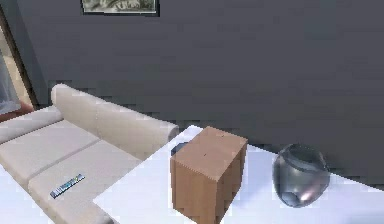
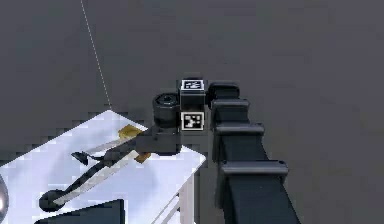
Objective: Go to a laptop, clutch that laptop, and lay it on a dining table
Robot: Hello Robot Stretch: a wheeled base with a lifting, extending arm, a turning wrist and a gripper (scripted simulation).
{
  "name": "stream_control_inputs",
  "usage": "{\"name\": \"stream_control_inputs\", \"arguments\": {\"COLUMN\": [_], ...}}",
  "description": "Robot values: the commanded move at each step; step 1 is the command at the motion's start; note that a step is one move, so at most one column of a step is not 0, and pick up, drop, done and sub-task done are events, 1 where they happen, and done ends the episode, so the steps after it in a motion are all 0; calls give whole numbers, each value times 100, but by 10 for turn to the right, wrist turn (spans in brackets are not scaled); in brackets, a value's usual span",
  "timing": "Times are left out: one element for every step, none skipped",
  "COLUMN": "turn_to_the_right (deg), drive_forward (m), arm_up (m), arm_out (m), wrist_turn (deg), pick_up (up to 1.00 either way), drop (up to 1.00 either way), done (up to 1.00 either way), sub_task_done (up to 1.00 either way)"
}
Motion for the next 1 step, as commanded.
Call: {"name": "stream_control_inputs", "arguments": {"turn_to_the_right": [0], "drive_forward": [0], "arm_up": [0], "arm_out": [0], "wrist_turn": [0], "pick_up": [0], "drop": [0], "done": [100], "sub_task_done": [0]}}
